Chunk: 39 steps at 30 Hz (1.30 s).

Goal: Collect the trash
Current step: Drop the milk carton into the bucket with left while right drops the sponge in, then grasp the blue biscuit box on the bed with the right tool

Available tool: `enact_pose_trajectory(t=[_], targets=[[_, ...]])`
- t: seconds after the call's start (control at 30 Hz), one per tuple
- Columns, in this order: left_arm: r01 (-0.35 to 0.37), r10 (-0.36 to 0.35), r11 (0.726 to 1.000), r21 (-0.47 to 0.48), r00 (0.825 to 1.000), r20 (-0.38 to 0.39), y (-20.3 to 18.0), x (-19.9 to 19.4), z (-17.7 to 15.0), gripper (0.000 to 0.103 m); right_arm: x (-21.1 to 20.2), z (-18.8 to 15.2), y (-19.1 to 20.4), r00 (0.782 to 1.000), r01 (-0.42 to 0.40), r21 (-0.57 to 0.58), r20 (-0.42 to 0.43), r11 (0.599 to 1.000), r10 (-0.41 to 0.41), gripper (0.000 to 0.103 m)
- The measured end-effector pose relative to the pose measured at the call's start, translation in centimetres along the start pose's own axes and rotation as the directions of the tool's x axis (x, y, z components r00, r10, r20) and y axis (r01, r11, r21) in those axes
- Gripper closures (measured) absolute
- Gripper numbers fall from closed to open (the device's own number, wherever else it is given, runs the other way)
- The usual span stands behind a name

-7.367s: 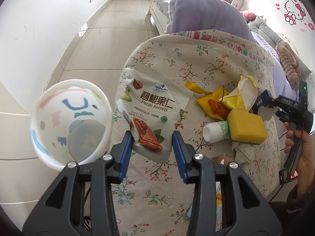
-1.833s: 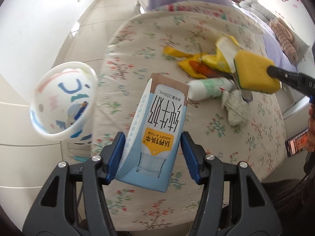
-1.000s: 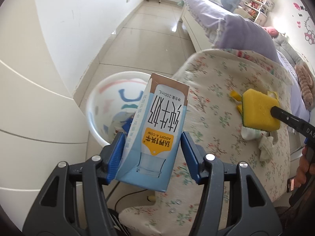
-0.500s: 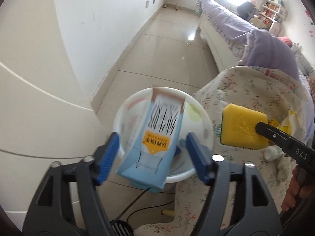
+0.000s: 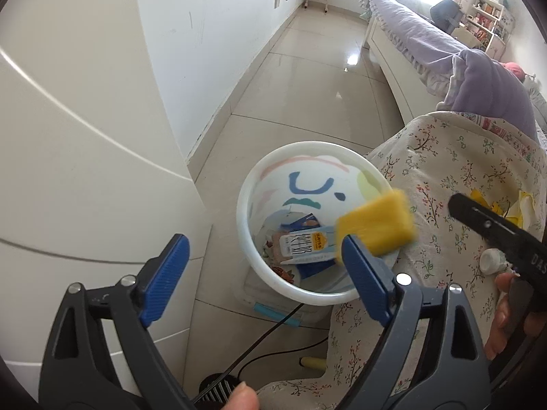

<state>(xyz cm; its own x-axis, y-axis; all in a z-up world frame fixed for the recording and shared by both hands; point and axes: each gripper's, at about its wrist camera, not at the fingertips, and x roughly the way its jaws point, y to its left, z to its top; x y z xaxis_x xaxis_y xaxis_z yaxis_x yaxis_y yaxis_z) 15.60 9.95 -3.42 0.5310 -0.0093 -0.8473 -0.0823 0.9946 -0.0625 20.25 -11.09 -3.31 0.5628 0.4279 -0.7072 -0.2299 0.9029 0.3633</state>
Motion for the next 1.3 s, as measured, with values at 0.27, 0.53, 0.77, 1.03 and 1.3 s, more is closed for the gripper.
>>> enact_pose_trajectory(t=[0.27,0.53,0.77,1.03,1.3], targets=[[-0.010,0.010,1.000,-0.001,1.000,0.004,0.1,-0.5,-0.3,0.008,-1.4,0.0,0.0,0.999,0.047,-0.031,0.005,0.998,-0.047,0.017],[0.016,-0.016,1.000,-0.017,1.000,-0.002,-0.2,-1.0,-0.3,0.001,-3.3,-0.2,-1.2,0.991,0.135,-0.046,0.013,0.990,-0.134,0.013],[0.035,-0.035,0.999,0.020,0.999,-0.003,-2.3,-1.3,-0.4,0.001,-6.2,-0.9,-3.5,0.965,0.263,-0.072,0.029,0.962,-0.261,0.011],[0.073,-0.072,0.996,0.046,0.997,-0.022,-4.9,-1.4,-0.7,0.001,-11.4,-0.8,-9.0,0.928,0.365,0.038,0.058,0.930,-0.367,0.011],[0.114,-0.111,0.991,0.073,0.993,-0.049,-8.2,-1.3,-0.7,0.001,-15.0,-1.8,-15.8,0.909,0.411,0.161,-0.002,0.897,-0.416,0.011]])
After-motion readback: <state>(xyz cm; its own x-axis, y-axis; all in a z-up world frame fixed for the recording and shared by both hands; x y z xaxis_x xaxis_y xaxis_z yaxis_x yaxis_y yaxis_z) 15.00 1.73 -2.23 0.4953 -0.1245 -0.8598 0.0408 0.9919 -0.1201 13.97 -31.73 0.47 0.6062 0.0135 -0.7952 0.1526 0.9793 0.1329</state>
